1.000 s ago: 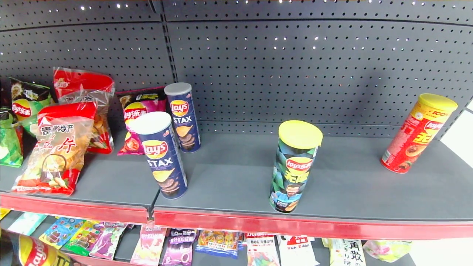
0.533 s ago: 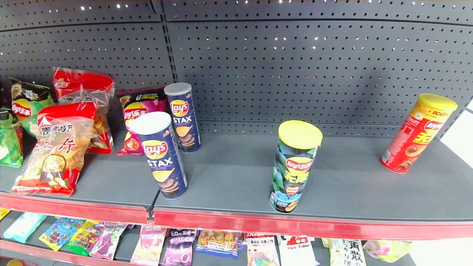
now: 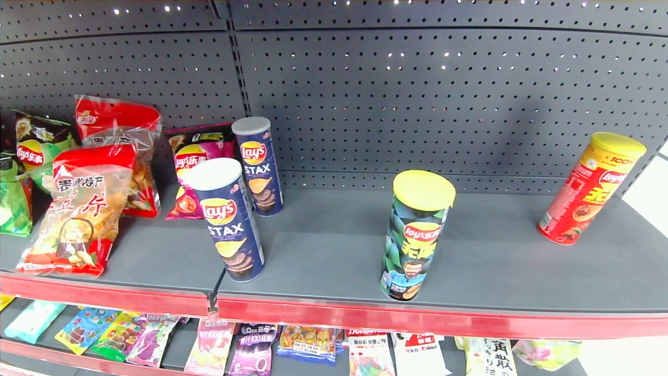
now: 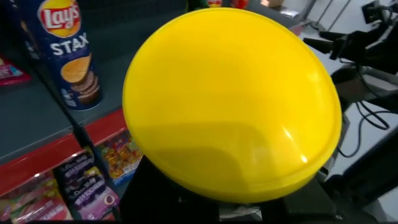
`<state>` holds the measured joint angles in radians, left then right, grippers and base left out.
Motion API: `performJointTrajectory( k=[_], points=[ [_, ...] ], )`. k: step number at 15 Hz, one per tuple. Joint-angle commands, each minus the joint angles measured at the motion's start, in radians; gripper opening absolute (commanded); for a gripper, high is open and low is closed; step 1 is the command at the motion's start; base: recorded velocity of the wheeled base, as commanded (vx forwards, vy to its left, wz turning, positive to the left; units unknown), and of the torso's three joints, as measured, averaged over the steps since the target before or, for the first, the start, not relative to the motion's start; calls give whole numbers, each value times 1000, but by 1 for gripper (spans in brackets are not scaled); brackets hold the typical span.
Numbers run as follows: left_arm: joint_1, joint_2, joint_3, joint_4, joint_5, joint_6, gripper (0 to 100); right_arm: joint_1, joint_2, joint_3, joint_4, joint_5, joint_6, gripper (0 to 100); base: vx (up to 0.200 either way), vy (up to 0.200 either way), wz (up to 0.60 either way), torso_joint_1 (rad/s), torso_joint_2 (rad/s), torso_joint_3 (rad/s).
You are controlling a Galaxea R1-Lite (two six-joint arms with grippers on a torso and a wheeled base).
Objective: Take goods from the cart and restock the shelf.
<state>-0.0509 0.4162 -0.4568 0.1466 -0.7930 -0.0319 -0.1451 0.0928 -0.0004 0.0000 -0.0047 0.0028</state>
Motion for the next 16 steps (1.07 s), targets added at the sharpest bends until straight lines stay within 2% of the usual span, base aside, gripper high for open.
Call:
performJointTrajectory(
  k=[1, 10, 13, 16],
  points=[
    [0, 35, 0, -18, 8, 0, 0, -1, 4, -1, 0, 0, -1, 100, 0, 0, 0, 0, 0, 0],
    [0, 46, -2, -22, 3, 1, 0, 1, 5, -1, 0, 6, -3, 100, 0, 0, -600, 4, 1, 3],
    [0, 61, -6, -27, 8, 0, 0, 1, 5, -1, 0, 8, -3, 100, 0, 0, 0, 0, 0, 0],
    [2, 124, -5, -94, 32, 0, 0, 1, 5, -1, 0, 8, -3, 100, 0, 0, 0, 0, 0, 0]
  ],
)
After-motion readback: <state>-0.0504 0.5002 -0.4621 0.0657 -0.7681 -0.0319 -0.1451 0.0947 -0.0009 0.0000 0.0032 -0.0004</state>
